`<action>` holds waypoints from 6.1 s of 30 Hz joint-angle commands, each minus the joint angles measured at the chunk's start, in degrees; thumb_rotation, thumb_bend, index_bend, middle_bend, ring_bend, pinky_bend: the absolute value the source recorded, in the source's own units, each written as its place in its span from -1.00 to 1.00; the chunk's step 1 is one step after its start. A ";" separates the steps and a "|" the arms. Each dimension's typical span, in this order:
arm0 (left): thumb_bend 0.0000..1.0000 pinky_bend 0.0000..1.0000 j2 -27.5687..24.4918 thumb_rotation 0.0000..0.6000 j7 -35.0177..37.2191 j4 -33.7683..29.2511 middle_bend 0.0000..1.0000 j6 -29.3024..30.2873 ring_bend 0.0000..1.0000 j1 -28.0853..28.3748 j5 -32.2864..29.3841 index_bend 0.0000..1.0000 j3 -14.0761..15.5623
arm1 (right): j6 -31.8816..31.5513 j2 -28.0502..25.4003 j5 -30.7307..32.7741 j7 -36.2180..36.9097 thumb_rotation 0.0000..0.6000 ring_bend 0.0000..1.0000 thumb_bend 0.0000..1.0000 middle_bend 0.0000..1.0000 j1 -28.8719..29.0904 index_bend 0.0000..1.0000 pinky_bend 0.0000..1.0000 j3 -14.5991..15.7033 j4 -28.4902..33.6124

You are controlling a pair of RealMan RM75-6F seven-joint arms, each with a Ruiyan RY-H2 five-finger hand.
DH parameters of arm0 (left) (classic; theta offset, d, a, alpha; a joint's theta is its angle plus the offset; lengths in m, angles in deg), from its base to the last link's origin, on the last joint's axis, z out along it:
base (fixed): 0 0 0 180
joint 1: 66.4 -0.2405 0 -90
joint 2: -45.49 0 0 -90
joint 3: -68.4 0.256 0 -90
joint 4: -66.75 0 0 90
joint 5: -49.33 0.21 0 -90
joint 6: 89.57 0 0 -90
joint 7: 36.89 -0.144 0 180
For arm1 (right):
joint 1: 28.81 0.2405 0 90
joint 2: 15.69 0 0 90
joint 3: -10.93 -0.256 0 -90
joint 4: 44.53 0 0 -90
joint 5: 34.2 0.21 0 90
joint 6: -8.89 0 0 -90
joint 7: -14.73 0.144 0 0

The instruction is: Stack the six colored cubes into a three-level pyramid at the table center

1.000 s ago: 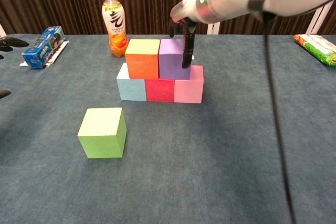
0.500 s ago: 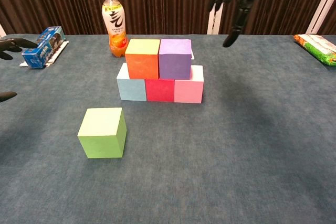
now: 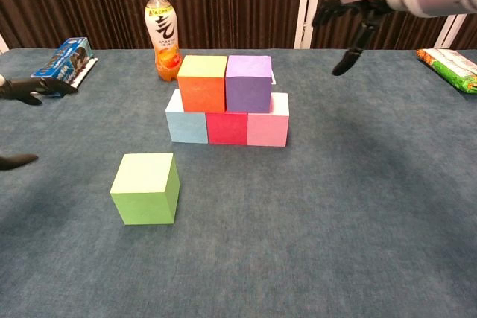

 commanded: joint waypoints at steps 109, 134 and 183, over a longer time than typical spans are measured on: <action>-0.32 -0.18 11.38 1.00 8.75 23.90 -0.32 -24.64 -0.31 39.93 -8.75 -0.30 -15.21 | -2.58 -23.82 -34.55 42.71 1.00 -1.00 -0.86 -0.63 -36.04 -0.55 -1.00 1.44 3.76; -0.32 -0.19 11.44 1.00 8.37 24.20 -0.33 -24.41 -0.31 40.31 -10.63 -0.32 -14.08 | -2.01 -23.21 -33.86 42.15 1.00 -1.00 -0.86 -0.63 -36.05 -0.55 -1.00 0.95 3.13; -0.37 -0.34 9.40 1.00 3.98 20.70 -0.78 -25.29 -0.68 40.14 -14.20 -0.87 -13.03 | -1.41 -22.79 -32.96 42.26 1.00 -1.00 -0.86 -0.67 -36.13 -0.60 -1.00 0.35 2.29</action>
